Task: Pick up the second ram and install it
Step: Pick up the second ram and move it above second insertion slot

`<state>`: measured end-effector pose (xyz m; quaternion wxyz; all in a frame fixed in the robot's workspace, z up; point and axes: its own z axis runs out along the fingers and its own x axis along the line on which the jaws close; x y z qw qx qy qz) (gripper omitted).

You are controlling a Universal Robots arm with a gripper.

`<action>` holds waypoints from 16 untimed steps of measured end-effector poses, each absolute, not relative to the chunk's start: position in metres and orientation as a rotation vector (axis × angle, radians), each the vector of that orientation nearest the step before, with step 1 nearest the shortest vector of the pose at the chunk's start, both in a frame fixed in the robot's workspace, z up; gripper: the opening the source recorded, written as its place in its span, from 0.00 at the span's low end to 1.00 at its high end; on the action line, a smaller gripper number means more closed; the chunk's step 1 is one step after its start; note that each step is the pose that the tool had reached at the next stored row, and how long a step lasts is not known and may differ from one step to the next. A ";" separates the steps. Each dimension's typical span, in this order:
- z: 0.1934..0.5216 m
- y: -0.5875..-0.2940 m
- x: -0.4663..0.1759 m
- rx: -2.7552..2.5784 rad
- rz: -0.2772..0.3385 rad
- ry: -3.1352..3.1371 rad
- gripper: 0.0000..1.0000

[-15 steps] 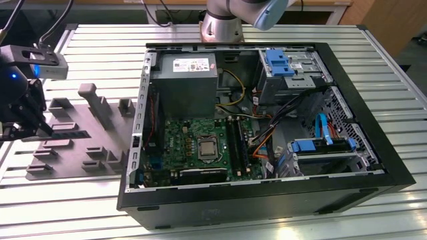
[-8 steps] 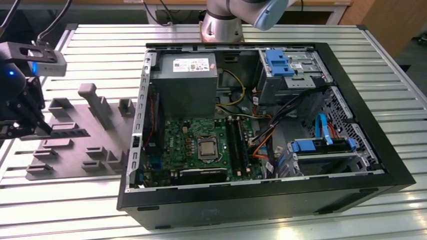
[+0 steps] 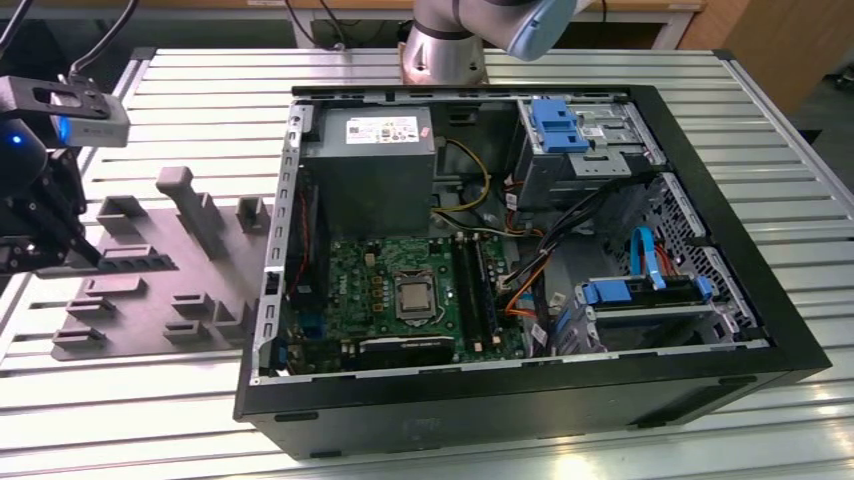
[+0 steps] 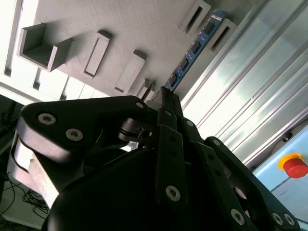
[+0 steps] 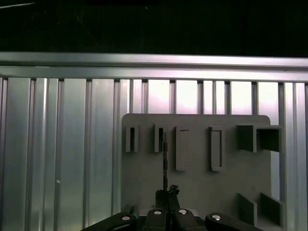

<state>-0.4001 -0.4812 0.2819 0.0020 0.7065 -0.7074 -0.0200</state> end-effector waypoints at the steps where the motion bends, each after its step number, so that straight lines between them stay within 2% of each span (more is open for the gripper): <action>1: 0.283 -0.481 -0.400 2.217 -0.063 -2.220 0.11; 16: 0.294 -0.481 -0.400 2.218 -0.059 -2.221 0.11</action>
